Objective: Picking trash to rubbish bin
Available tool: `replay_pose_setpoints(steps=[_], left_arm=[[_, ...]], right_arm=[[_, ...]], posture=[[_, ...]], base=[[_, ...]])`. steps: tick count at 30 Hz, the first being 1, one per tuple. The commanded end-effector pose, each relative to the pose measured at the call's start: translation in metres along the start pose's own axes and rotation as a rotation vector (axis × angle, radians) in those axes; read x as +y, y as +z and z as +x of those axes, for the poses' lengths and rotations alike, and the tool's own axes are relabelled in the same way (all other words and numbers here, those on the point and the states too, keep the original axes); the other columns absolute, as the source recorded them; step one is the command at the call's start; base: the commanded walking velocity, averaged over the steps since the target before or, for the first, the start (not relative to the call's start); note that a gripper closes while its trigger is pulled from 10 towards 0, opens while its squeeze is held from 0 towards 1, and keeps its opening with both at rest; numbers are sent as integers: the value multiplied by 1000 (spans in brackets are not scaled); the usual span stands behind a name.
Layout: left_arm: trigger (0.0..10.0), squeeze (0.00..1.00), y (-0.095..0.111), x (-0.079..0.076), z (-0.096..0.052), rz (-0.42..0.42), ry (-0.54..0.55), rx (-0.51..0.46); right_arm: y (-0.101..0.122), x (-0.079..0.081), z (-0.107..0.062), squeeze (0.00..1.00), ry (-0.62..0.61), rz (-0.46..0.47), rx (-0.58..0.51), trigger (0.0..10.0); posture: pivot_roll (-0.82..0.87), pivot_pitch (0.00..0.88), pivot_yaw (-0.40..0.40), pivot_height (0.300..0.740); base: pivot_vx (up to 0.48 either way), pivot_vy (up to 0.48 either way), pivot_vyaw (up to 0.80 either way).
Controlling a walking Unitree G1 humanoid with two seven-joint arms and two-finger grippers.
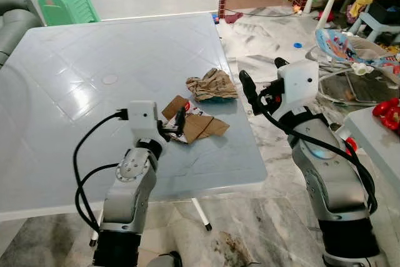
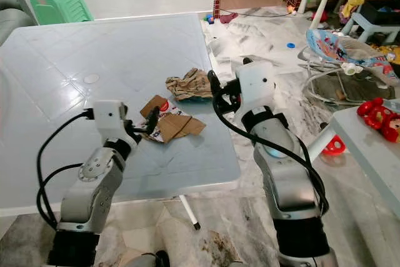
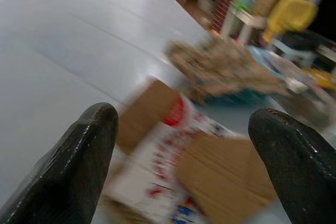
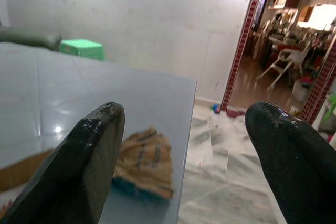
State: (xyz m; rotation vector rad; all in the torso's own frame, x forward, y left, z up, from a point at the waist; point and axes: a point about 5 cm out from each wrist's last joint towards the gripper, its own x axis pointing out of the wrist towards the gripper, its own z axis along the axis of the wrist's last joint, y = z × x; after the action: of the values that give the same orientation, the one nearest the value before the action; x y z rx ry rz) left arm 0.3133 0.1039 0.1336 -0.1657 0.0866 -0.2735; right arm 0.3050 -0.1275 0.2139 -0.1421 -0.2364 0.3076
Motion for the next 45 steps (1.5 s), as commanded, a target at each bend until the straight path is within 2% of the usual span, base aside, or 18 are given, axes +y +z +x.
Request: replay_pose_setpoints(steps=[1,7,9,12,13,15,16,17,23,33,36,38,39,41,45], left_arm=[[10000,0,-3,-6,5,-19,-49,14],[10000,0,-10,-9,16,0,-78,42],[10000,0,-19,-8,20,45,-88,80],[10000,0,-22,-7,21,63,-90,77],[10000,0,-29,-1,22,89,-69,101],[10000,0,-31,0,22,95,-63,109],[4471,0,-38,4,22,115,-62,143],[0,0,-40,6,22,113,-52,149],[0,0,-50,18,20,122,-34,178],[0,0,-56,46,5,146,76,198],[0,0,-59,55,-2,154,108,200],[0,0,-63,59,-7,154,125,202],[0,0,-63,59,-7,154,125,202],[0,0,-65,59,-10,153,126,203],[0,0,-65,58,-11,150,132,199]], right_arm=[[4,1,-4,0,18,4,-3,10000],[5,5,-11,0,47,7,11,10000],[5,5,-13,0,55,7,20,10000],[6,5,-13,0,56,6,21,10000],[6,6,-13,0,59,5,23,10000],[6,6,-13,0,60,4,23,10000],[7,5,-13,0,63,3,25,10000],[7,5,-13,0,65,1,26,10000],[9,5,-12,0,75,-2,31,10000],[9,13,-12,0,135,15,34,10000],[8,22,-14,0,222,41,54,10000],[1,33,-20,0,340,62,106,10000],[1,33,-20,0,340,62,106,10000],[-4,41,-26,0,421,75,148,10000],[-7,47,-30,0,471,84,166,10000]], posture=[[-134,131,12,740],[-149,138,13,740],[-152,141,13,740],[-152,141,13,740],[-152,142,13,740],[-152,142,13,740],[-157,143,10,740],[-158,144,8,740],[-155,139,-1,740],[-141,136,-11,740],[-139,138,-15,740],[-136,139,-17,740],[-136,139,-17,740],[-132,139,-19,740],[-131,139,-21,740]], base=[[0,0,0],[0,0,0],[0,0,0],[0,0,0],[0,0,0],[0,0,0],[0,0,0],[0,0,0],[0,0,0],[0,0,0],[0,0,0],[0,0,0],[0,0,0],[0,0,0],[0,0,0]])
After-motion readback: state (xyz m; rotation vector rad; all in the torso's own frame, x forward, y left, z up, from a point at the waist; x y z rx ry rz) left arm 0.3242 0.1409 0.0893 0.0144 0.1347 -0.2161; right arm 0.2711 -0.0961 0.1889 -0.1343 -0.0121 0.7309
